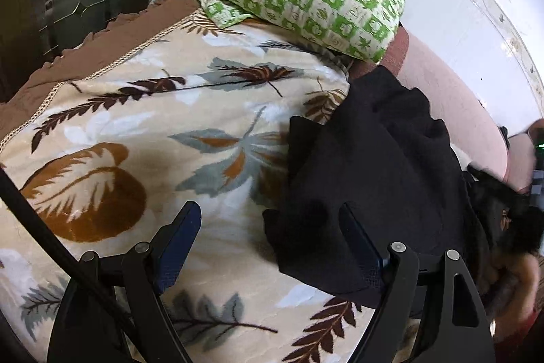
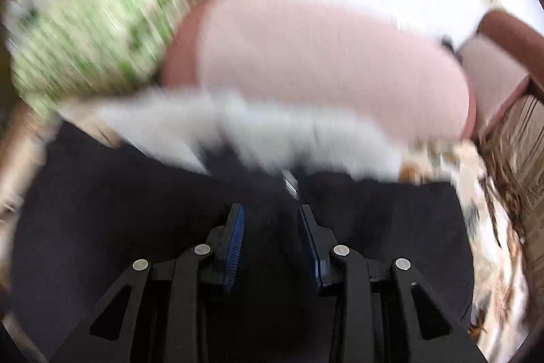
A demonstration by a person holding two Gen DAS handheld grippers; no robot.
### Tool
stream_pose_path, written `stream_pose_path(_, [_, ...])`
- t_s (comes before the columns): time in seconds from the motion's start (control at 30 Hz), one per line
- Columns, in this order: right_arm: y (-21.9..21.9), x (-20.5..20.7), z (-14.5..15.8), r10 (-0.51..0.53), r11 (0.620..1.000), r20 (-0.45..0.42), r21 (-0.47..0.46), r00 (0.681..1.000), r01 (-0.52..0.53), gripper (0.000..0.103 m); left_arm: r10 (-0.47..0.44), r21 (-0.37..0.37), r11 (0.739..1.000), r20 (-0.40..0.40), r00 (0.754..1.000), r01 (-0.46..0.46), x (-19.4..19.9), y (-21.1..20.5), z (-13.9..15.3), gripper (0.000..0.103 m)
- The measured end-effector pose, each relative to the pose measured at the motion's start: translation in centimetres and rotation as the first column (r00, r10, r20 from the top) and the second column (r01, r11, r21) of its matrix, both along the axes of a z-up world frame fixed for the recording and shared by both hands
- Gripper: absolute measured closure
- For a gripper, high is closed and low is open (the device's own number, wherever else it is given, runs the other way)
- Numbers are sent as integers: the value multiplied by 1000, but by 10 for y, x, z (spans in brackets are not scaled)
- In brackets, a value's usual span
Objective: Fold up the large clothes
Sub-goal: 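Lay the held hem over the fur collar with both grippers, folding the coat in half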
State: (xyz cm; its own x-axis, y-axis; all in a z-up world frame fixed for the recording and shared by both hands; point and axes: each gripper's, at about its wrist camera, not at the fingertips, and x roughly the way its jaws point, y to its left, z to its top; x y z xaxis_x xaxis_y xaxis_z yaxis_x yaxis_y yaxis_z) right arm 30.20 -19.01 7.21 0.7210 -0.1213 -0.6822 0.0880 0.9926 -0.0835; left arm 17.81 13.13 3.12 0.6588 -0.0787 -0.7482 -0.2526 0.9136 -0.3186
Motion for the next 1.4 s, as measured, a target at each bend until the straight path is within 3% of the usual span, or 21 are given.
stream_pose_path(0.1, [35,-13,21,143,986,36,81,989,-145,67,27,-11,1000,-4,1000,-27,-1,10,1,21])
stream_pose_path(0.17, [69,-7,15,274,951,-11,151,962,-270,67,45,-22,999,-8,999,-46,-1,17,0,21])
stream_pose_path(0.23, [99,6,3,325,937,-39,148,945,-317,68,61,-31,998,-10,998,-61,-1,24,0,21])
stream_pose_path(0.3, [120,28,-15,340,934,-72,144,938,-328,68,73,-30,997,-11,997,-73,0,29,-1,21])
stream_pose_path(0.43, [152,69,-54,342,926,-180,232,922,-298,67,98,-17,995,-16,995,-98,3,37,-1,21])
stream_pose_path(0.5, [160,85,-71,347,929,-228,218,910,-299,67,117,-9,993,-15,993,-117,6,40,-2,21])
stream_pose_path(0.63, [155,75,-67,334,934,-229,213,914,-287,68,122,-1,993,-27,992,-122,10,38,-7,21])
stream_pose_path(0.77, [119,31,-19,329,912,-64,279,942,-300,68,97,17,995,-31,995,-96,11,28,-10,21])
stream_pose_path(0.87, [61,-9,8,292,908,16,311,956,-283,68,73,22,997,-27,997,-73,11,19,-9,21])
stream_pose_path(0.97, [-1,-29,5,213,925,4,322,977,-203,68,53,29,998,-22,998,-53,11,13,-8,21])
stream_pose_path(1.07, [-83,-40,-17,39,946,-64,325,997,-16,69,50,40,998,-24,998,-50,12,11,-8,21])
stream_pose_path(1.13, [-150,-51,-34,-44,881,-82,466,996,77,93,58,39,998,-25,998,-56,13,12,-8,21])
stream_pose_path(1.2, [-191,-65,-37,-154,849,-95,496,983,181,93,62,38,997,-29,998,-61,14,14,-9,21])
stream_pose_path(1.3, [-223,-83,-35,-236,848,-103,464,966,257,90,62,40,997,-39,997,-60,16,15,-10,20])
stream_pose_path(1.4, [-228,-109,-27,-242,852,-100,454,965,261,86,63,43,997,-39,997,-61,15,14,-9,21])
